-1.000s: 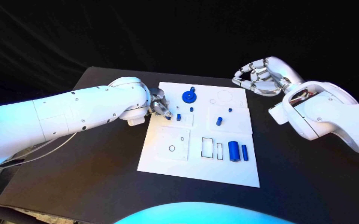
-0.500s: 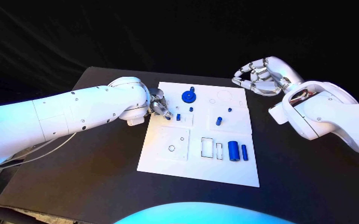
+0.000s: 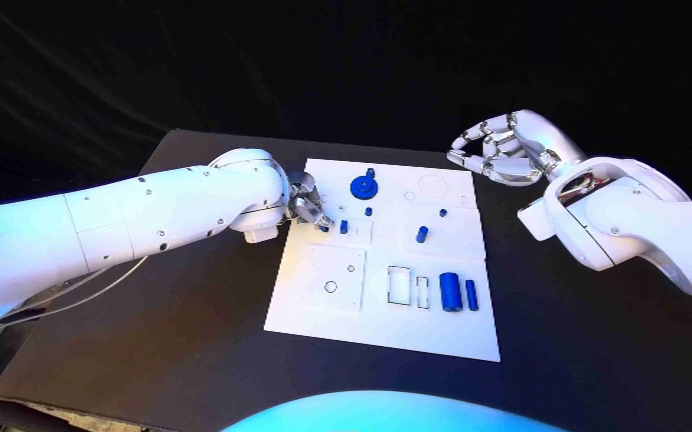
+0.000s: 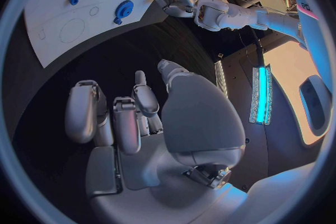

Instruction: Assemble the parts on the task board

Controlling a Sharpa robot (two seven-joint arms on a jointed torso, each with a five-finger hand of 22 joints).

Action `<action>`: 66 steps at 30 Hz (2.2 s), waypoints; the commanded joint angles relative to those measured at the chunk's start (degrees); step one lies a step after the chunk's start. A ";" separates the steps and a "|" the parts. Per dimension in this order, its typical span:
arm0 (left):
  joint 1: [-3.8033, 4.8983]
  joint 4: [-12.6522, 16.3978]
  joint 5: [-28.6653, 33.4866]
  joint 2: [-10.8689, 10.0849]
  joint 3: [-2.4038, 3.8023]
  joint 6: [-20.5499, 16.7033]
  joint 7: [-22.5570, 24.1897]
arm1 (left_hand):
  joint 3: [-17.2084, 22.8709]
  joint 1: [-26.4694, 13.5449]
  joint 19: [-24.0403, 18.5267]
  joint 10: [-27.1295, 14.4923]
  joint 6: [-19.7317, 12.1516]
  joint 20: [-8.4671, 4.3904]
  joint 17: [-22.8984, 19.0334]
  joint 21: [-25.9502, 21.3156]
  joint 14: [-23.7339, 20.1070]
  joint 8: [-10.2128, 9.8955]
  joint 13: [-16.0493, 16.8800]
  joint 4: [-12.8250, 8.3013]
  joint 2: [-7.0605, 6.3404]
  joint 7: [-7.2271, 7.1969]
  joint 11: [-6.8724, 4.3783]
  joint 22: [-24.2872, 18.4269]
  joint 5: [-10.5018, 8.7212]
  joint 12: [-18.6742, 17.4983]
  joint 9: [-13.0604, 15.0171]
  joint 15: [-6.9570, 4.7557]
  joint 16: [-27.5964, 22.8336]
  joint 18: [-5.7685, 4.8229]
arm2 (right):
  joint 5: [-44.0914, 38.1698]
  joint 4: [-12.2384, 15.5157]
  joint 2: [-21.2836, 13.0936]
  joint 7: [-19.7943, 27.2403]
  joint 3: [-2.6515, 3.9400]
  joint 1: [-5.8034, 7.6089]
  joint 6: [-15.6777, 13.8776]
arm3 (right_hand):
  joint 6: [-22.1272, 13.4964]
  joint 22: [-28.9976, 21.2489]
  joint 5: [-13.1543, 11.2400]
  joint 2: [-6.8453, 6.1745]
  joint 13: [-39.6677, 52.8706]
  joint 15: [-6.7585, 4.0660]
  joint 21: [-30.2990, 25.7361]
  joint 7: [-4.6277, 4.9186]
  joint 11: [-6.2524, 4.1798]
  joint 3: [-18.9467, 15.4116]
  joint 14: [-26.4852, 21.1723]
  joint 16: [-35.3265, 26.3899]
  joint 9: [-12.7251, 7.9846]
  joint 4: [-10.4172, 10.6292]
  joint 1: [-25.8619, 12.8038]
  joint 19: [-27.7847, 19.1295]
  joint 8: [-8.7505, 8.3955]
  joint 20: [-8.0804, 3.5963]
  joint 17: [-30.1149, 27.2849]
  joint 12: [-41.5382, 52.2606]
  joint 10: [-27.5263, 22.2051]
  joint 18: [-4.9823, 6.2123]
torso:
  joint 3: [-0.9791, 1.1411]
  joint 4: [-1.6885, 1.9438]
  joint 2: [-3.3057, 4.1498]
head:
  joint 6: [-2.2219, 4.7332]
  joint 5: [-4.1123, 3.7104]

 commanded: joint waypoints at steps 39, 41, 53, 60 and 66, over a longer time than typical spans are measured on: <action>-0.22 0.34 -4.84 0.79 -0.15 2.91 -0.89 | -3.72 -0.80 0.65 0.72 0.35 0.01 10.96 0.23 4.90 0.18 0.38 2.22 0.36 0.24 -0.08 4.27 0.05 0.65 -0.47 -0.53 0.60 -1.15 | -0.64 0.24 -0.09 0.40 0.00 -0.03 0.43 | -0.53 6.24 0.23 0.12 0.01 -0.24 -0.27 0.04 -0.04 0.17 4.22 -0.30 0.11 0.17 -0.92 -0.30 0.36 -0.16 7.71 -0.12 -0.30 0.60 | -0.01 0.01 0.04 | -0.09 -0.26; -0.22 0.35 -4.97 0.77 -0.14 2.98 -0.91 | -3.77 -0.78 0.71 0.75 0.37 0.01 10.98 0.27 4.90 0.19 0.45 2.26 0.43 0.23 -0.09 4.35 0.06 0.70 -0.48 -0.54 0.62 -1.17 | -0.65 0.25 -0.11 0.39 0.00 -0.03 0.42 | -0.53 6.24 0.23 0.12 0.01 -0.24 -0.27 0.04 -0.04 0.17 4.22 -0.30 0.11 0.17 -0.92 -0.30 0.36 -0.16 7.71 -0.12 -0.30 0.60 | -0.02 0.01 0.05 | -0.13 -0.27; -0.21 0.22 -5.20 0.76 -0.14 2.99 -0.95 | -7.80 -3.66 1.02 1.07 0.63 -0.06 11.37 0.44 5.00 0.27 0.83 2.76 0.78 0.32 -0.02 4.74 -0.06 1.00 -0.97 -0.48 0.80 -1.26 | -0.73 0.26 -0.12 0.38 0.00 -0.03 0.32 | -0.54 6.24 0.22 0.15 0.02 -0.23 -0.31 0.04 -0.04 0.13 4.23 -0.29 0.13 0.19 -1.10 -0.30 0.41 -0.16 7.75 -0.11 -0.29 0.60 | -0.02 0.02 0.01 | -0.14 -0.24; -0.21 -0.11 -5.22 0.76 -0.14 2.79 -0.99 | -9.72 -5.18 1.13 1.08 0.65 -0.09 11.47 0.49 5.02 0.29 0.83 2.81 1.08 0.28 -0.04 4.87 -0.31 1.01 -1.20 -0.50 0.85 -1.29 | -0.80 0.26 -0.17 0.35 0.00 -0.03 0.27 | -0.56 6.21 0.22 0.15 -0.02 -0.23 -0.37 0.04 -0.04 0.11 4.22 -0.31 0.14 0.19 -1.17 -0.33 0.43 -0.16 7.70 -0.15 -0.32 0.62 | -0.01 0.03 -0.01 | -0.09 -0.25; -0.21 -0.21 -5.31 0.77 -0.13 2.64 -1.03 | -9.99 -5.33 1.24 1.13 0.65 -0.09 11.65 0.56 5.07 0.31 0.93 2.80 1.10 0.26 -0.06 5.01 -0.34 1.08 -1.22 -0.51 0.93 -1.32 | -0.81 0.24 -0.18 0.35 0.00 -0.03 0.27 | -0.56 6.21 0.22 0.15 -0.02 -0.23 -0.37 0.04 -0.04 0.11 4.22 -0.31 0.14 0.19 -1.17 -0.33 0.43 -0.16 7.70 -0.15 -0.32 0.62 | -0.02 0.00 0.00 | -0.06 -0.27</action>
